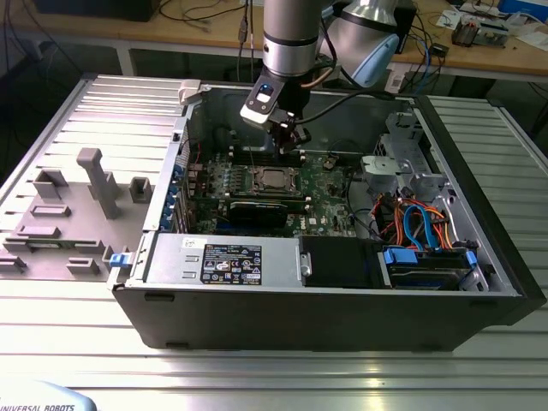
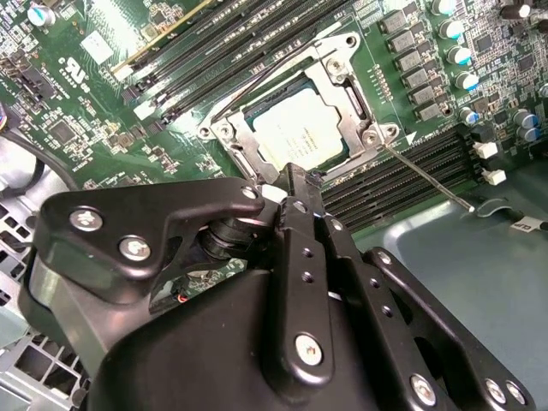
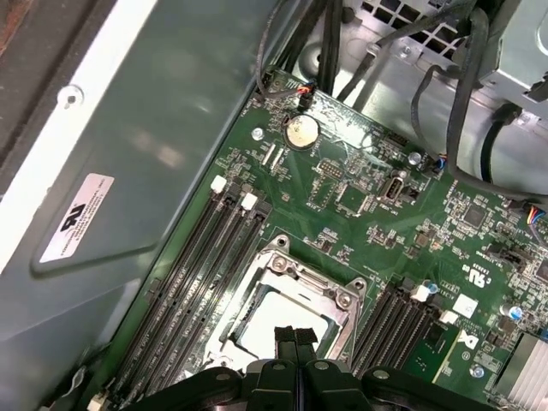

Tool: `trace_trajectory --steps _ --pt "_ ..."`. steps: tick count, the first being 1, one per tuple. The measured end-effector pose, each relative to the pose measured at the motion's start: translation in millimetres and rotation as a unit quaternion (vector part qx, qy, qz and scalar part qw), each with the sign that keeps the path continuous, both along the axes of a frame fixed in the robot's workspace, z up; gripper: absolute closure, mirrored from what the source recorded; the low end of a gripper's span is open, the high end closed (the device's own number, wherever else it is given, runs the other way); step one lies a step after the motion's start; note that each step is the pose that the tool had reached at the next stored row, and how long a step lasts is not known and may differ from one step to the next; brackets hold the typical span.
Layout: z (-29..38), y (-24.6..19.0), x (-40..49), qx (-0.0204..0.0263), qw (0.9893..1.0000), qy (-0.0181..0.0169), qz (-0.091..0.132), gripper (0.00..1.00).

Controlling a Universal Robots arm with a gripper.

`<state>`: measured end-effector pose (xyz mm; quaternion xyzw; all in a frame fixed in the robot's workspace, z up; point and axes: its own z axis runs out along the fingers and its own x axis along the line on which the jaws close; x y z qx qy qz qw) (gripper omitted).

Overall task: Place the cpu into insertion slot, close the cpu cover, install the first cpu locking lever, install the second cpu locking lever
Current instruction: 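Install the first cpu locking lever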

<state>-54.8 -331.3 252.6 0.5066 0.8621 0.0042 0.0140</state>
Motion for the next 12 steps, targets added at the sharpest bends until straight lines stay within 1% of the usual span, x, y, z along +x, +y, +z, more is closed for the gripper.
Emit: trace_trajectory --steps 12 --pt "0.0 0.0 0.0 0.0000 1.0000 0.0000 0.001 0.89"
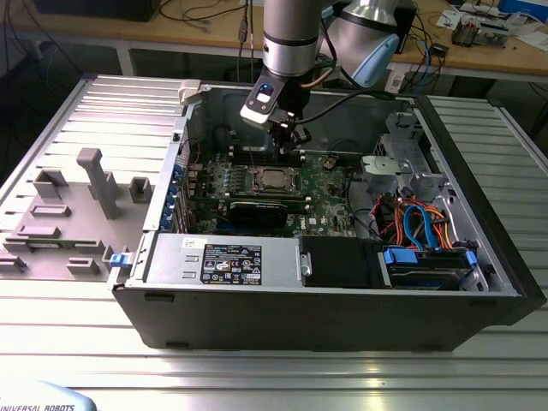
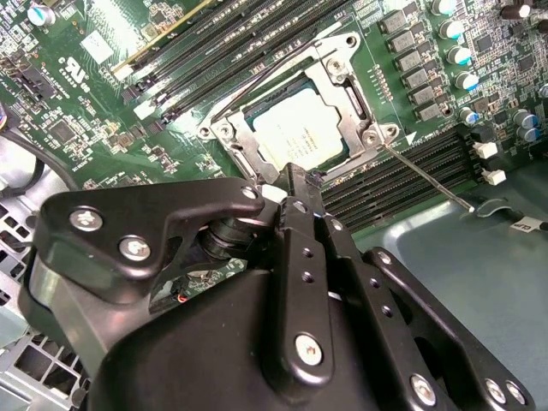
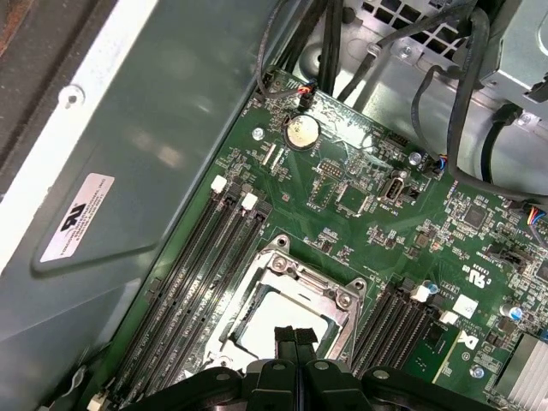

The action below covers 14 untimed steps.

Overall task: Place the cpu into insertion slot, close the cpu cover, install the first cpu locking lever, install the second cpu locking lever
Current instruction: 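Install the first cpu locking lever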

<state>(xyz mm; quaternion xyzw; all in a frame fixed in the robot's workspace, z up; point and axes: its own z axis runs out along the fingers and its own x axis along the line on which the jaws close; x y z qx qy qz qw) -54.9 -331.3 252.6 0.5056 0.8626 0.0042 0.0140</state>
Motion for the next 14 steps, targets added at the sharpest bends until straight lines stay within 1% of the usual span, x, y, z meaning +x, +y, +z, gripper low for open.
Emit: trace_trajectory --steps 12,14 --pt "0.0 0.0 -0.2 0.0000 0.9997 0.0000 0.023 0.89" --pt "0.0 0.0 -0.2 0.0000 0.9997 0.0000 0.024 0.89"
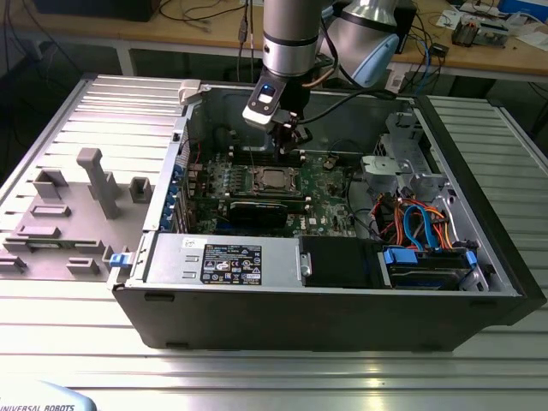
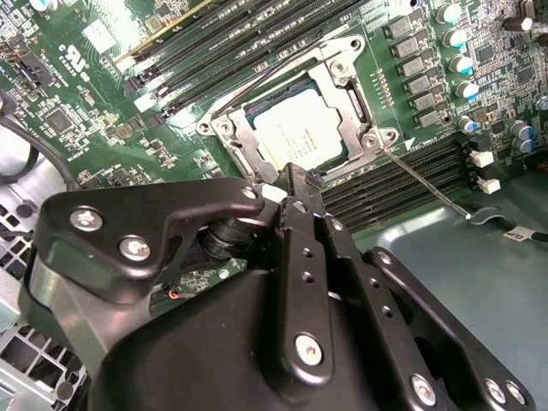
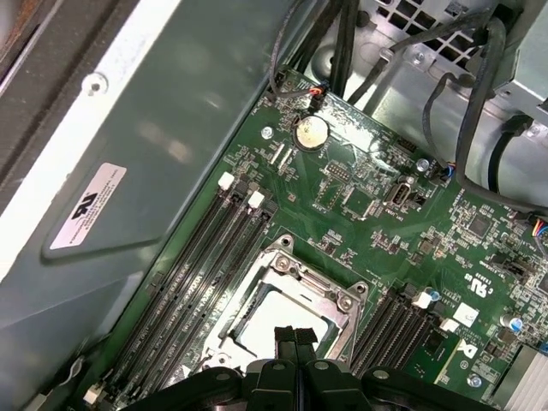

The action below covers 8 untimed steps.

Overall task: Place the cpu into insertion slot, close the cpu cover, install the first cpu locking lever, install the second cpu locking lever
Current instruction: 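Install the first cpu locking lever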

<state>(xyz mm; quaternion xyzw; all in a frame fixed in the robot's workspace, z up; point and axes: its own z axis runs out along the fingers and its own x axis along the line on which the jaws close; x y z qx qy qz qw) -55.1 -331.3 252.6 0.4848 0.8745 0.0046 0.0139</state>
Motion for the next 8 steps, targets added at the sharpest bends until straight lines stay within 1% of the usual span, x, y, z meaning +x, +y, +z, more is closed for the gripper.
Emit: trace_trajectory --steps 8 --pt "0.0 0.0 0.0 0.0000 1.0000 0.0000 0.000 0.89"
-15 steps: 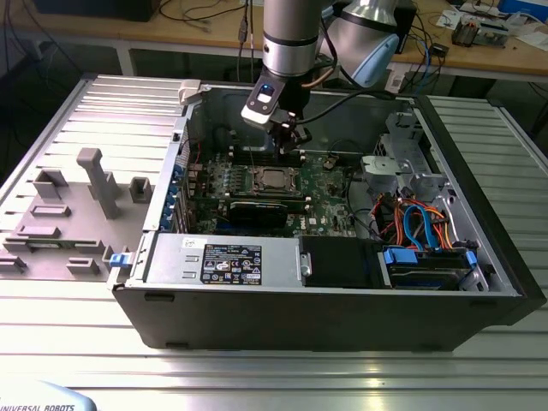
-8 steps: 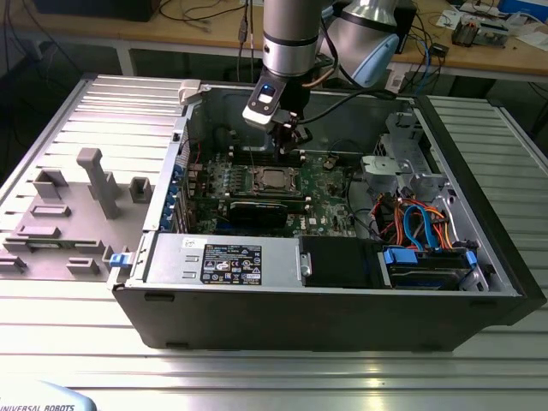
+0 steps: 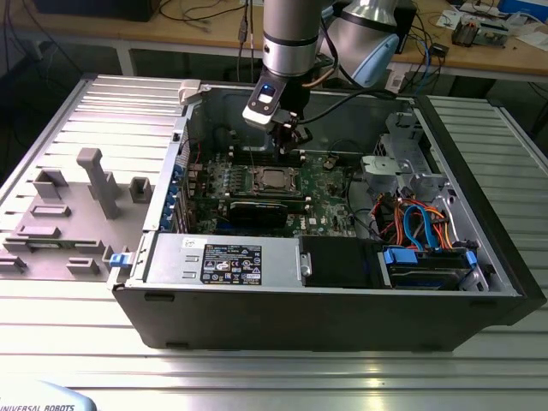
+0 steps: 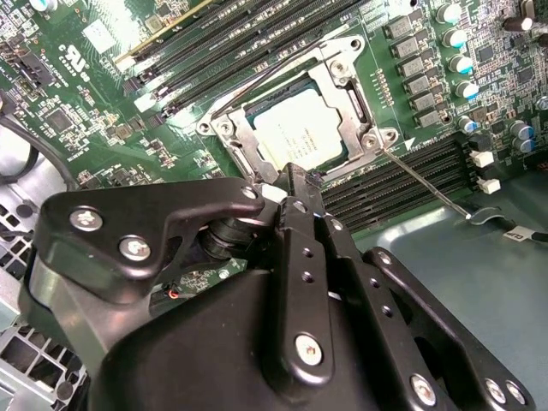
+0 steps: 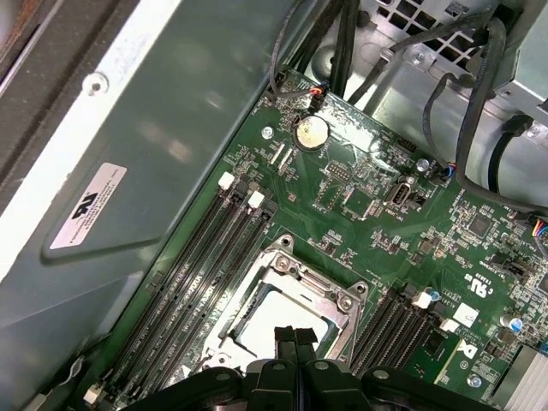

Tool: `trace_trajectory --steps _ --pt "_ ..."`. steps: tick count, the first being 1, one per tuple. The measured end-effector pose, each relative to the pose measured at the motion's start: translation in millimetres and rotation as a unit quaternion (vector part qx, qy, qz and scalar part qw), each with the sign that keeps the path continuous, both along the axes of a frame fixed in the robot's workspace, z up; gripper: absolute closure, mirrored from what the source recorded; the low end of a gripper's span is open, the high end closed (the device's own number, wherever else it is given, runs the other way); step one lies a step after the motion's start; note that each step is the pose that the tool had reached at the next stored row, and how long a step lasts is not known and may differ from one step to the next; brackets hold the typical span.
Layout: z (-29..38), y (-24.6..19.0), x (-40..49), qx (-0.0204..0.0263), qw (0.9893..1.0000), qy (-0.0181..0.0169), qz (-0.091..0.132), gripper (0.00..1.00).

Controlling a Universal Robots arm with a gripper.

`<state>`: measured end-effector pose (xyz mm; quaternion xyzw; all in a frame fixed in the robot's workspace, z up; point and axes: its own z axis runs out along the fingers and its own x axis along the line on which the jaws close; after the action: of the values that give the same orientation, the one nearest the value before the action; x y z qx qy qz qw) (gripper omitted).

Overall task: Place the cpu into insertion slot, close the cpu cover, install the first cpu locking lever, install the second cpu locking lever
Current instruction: 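Install the first cpu locking lever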

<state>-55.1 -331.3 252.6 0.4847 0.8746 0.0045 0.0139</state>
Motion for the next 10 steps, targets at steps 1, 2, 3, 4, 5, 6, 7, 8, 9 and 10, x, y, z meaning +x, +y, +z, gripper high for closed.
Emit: trace_trajectory --steps 1,2,3,4,5,6,7,8,9,10 --pt "0.0 0.0 0.0 0.0000 1.0000 0.0000 0.000 0.89" --pt "0.0 0.0 0.0 0.0000 1.0000 0.0000 0.000 0.89" --pt "0.0 0.0 0.0 0.0000 1.0000 0.0000 0.000 0.89" --pt "0.0 -0.1 -0.1 0.0001 1.0000 0.0000 0.000 0.89" --pt "0.0 -0.2 -0.2 0.0001 1.0000 0.0000 0.001 0.89" --pt "0.0 -0.2 -0.2 0.0000 1.0000 0.0000 0.002 0.89" --pt "0.0 -0.2 -0.2 0.0000 1.0000 0.0000 0.008 0.89" --pt "0.0 -0.2 -0.2 0.0000 0.9999 0.0000 0.014 0.89" --pt "0.0 -0.2 -0.2 0.0000 0.9996 0.0000 0.027 0.89" --pt "0.0 -0.2 -0.2 0.0000 0.9993 0.0000 0.038 0.89"
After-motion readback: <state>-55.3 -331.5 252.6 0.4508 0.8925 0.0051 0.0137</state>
